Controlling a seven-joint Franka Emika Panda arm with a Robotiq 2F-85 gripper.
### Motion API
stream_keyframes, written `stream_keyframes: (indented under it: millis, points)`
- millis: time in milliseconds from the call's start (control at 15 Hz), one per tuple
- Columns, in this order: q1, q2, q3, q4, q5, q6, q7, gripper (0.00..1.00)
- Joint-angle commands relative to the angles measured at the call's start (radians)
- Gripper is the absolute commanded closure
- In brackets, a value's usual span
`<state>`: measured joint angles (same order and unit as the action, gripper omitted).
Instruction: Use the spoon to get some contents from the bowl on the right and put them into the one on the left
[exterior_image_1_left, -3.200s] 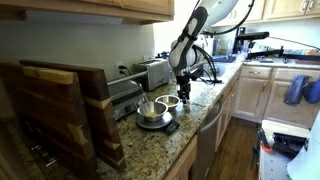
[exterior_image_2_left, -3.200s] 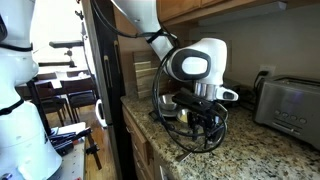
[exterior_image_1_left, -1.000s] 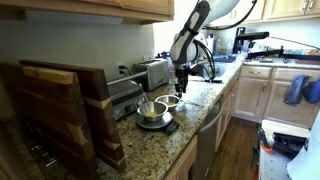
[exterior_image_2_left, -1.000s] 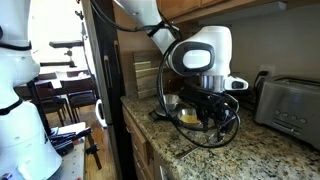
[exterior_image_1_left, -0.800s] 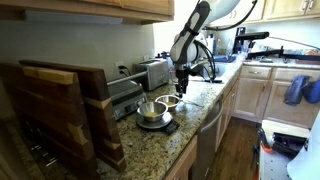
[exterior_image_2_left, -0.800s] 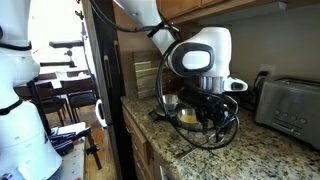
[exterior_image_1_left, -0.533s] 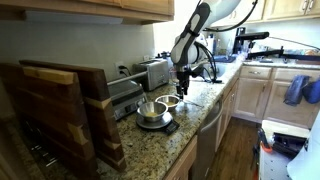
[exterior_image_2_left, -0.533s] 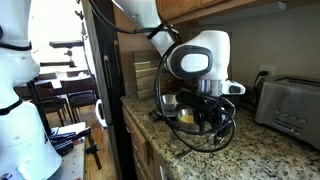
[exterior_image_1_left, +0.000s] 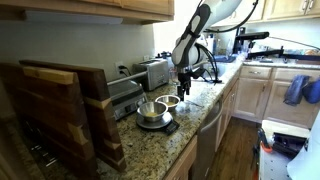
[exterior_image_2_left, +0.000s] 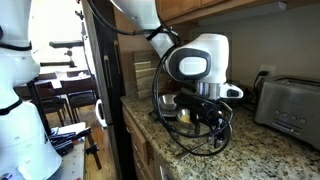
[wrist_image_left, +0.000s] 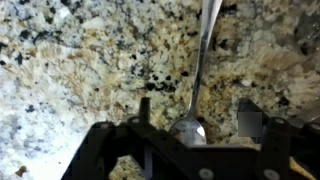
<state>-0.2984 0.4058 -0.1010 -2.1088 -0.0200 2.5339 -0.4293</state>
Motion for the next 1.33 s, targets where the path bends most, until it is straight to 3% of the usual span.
stream_keyframes:
  millis: [0,67,267,333,467,600,733,867,1133,1267]
  points:
    - [-0.015,-0.008,0.005,-0.017,0.023,-0.01,-0.003,0.25]
    - [-0.017,-0.003,0.004,-0.015,0.026,-0.011,-0.003,0.22]
    - [-0.022,0.012,0.007,-0.009,0.034,-0.011,-0.002,0.29]
    - [-0.022,0.02,0.006,-0.005,0.036,-0.011,0.002,0.24]
    - [-0.025,0.03,0.009,-0.002,0.045,-0.014,0.003,0.25]
    - [-0.027,0.03,0.012,0.001,0.055,-0.013,0.001,0.41]
    - [-0.028,0.029,0.015,0.005,0.064,-0.012,-0.002,0.4]
    - [-0.03,0.031,0.02,0.011,0.074,-0.017,-0.008,0.48]
    - [-0.035,0.034,0.022,0.012,0.088,-0.024,-0.01,0.5]
    - [-0.035,0.033,0.02,0.011,0.092,-0.025,-0.008,0.56]
